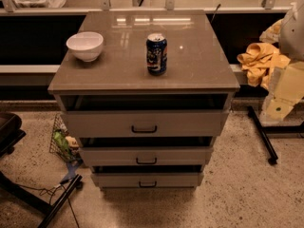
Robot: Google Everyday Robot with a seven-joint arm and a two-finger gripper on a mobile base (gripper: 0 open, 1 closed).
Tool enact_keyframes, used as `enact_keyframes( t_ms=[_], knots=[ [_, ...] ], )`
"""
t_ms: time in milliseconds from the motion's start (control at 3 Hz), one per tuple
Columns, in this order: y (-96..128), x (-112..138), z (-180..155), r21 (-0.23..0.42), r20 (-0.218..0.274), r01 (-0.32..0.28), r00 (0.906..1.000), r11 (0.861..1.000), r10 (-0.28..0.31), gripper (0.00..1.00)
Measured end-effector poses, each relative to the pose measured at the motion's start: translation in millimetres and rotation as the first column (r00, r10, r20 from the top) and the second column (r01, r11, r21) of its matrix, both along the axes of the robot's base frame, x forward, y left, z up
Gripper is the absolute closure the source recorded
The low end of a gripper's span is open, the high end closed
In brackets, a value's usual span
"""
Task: Open middle drawer
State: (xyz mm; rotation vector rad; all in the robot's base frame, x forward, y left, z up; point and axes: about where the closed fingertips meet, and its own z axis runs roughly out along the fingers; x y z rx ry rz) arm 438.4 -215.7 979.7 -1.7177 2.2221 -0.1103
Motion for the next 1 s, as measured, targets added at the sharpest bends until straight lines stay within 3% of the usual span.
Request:
enact_keyframes(
  t_ms=[333, 667, 1000],
  knots=[
    [0.0, 0.0, 0.0, 0.0, 0.0, 0.0, 1.0, 1.0, 0.0, 0.0],
    [-6.8, -2.7, -25.3, 0.091, 0.037, 0.009, 0.9992, 0.996, -0.012, 0.0],
    [-21.8, -22.7, -84.2, 0.23, 0.053, 0.008, 0.9984, 0.973, -0.021, 0.0]
  ],
)
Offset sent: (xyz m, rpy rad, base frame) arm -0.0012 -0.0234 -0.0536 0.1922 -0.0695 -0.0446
